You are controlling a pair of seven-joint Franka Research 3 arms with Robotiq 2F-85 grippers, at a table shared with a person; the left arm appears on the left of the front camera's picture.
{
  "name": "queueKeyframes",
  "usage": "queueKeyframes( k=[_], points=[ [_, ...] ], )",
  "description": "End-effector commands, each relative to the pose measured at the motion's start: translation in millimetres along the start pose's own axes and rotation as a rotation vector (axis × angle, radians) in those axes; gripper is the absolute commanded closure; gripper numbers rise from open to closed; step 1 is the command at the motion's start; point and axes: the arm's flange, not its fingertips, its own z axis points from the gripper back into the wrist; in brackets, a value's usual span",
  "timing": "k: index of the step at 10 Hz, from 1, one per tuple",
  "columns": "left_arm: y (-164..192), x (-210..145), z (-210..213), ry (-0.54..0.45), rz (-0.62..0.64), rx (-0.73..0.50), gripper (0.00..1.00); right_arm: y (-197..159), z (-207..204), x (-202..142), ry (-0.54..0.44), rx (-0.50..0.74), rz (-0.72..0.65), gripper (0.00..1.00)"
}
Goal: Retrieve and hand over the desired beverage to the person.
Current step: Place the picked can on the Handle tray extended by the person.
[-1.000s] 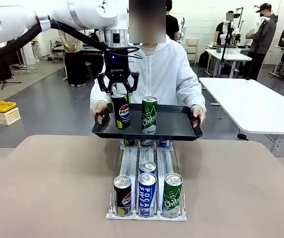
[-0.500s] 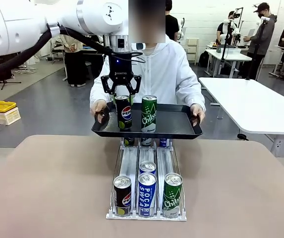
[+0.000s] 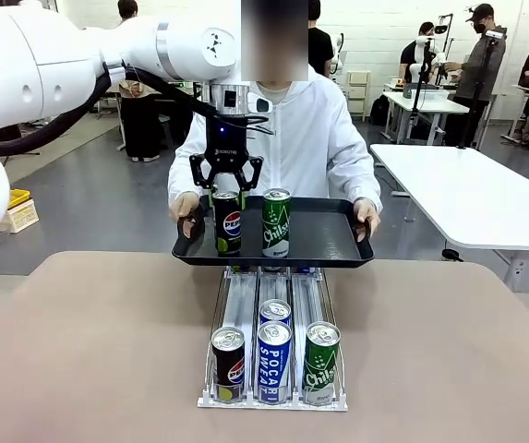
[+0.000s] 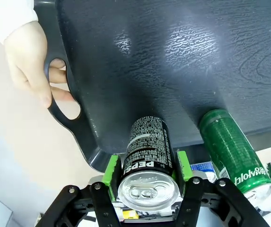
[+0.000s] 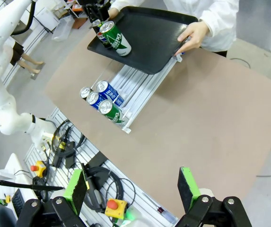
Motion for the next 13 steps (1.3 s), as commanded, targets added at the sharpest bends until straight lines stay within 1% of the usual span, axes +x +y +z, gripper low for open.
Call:
queueKeyframes(
  k=[1,2,3,4,5,7,13],
  points=[
    [-10.7,13.0,10.4,0.012,0.006,0.042,0.42,-0.4,-0.6,1.7,-0.008,0.025,0.016,0.0],
    [-11.3,12.3,9.2,0.015,0.002,0.043,0.42,-0.4,-0.6,1.7,-0.008,0.025,0.016,0.0],
    [-11.3,11.5,8.9,0.017,0.001,0.041,0.26,-0.4,-0.6,1.7,-0.008,0.025,0.016,0.0],
    [-11.3,10.3,9.4,0.016,-0.004,0.042,0.22,-0.4,-0.6,1.7,-0.008,0.025,0.016,0.0],
    [-11.6,8.8,9.1,0.013,-0.008,0.044,0.06,-0.4,-0.6,1.7,-0.008,0.025,0.016,0.0],
    [-11.2,6.9,9.0,0.008,-0.012,0.049,0.0,-0.4,-0.6,1.7,-0.008,0.025,0.016,0.0],
    [-12.3,5.8,9.3,0.005,-0.01,0.056,0.0,-0.4,-0.6,1.7,-0.008,0.025,0.016,0.0]
  ],
)
